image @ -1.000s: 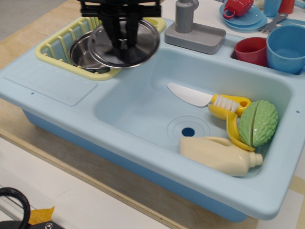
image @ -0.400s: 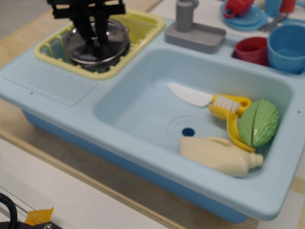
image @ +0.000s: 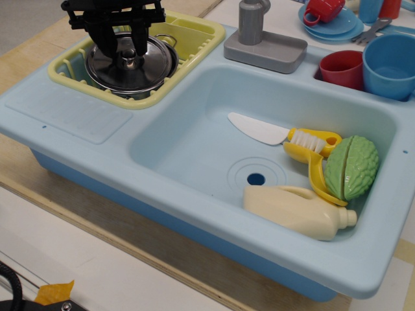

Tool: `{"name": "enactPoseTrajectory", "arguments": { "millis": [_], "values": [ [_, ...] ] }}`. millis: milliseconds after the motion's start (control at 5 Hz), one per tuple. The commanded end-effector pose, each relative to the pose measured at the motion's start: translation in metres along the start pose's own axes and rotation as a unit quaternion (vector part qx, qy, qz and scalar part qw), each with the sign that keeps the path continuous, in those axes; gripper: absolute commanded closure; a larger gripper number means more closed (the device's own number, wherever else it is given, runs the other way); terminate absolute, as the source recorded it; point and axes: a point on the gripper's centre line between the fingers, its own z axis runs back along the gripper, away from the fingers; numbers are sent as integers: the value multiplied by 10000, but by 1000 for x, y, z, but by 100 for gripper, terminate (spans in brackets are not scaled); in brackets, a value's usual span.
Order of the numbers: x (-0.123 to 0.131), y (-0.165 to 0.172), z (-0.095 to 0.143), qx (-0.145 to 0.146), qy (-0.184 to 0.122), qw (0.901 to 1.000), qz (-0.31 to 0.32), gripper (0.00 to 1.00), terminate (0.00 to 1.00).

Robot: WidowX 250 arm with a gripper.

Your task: Put lid on pot or pan

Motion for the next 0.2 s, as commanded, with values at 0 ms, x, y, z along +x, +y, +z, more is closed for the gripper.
{"name": "enactPoseTrajectory", "arguments": {
  "millis": [0],
  "values": [
    [11, 2, 12, -18, -253, 9997, 46, 0, 100]
  ]
}}
